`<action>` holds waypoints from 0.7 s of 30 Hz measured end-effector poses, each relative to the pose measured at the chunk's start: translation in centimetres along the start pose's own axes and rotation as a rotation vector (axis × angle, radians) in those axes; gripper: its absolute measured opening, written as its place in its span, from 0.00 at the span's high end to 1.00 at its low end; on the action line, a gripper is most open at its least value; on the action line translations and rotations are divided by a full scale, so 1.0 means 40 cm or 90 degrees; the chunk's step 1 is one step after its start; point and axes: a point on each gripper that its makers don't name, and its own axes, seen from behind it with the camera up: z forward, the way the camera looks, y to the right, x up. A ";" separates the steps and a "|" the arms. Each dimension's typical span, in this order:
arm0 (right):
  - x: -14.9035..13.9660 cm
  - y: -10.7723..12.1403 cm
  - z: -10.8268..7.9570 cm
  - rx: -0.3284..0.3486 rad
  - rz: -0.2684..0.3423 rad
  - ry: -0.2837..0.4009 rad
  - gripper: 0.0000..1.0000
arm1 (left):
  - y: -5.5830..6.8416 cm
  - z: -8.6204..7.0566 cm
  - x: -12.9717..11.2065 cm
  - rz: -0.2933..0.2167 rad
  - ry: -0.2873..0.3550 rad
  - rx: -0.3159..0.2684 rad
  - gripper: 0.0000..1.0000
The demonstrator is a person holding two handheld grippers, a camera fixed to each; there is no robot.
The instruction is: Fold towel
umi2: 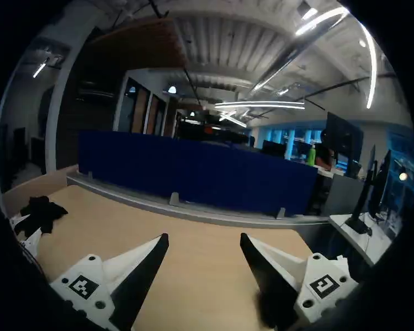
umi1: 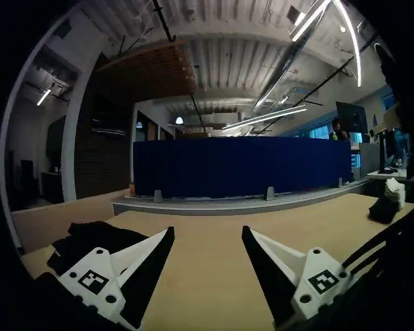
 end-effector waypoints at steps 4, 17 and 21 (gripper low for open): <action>-0.012 -0.020 0.007 0.006 -0.008 -0.003 0.00 | -0.009 -0.002 -0.022 -0.003 0.003 0.002 0.10; -0.038 -0.041 0.024 0.013 -0.010 -0.005 0.00 | -0.018 -0.005 -0.061 -0.001 0.000 0.009 0.10; -0.045 -0.044 0.026 0.017 -0.010 -0.007 0.00 | -0.024 0.000 -0.068 -0.007 -0.006 0.010 0.10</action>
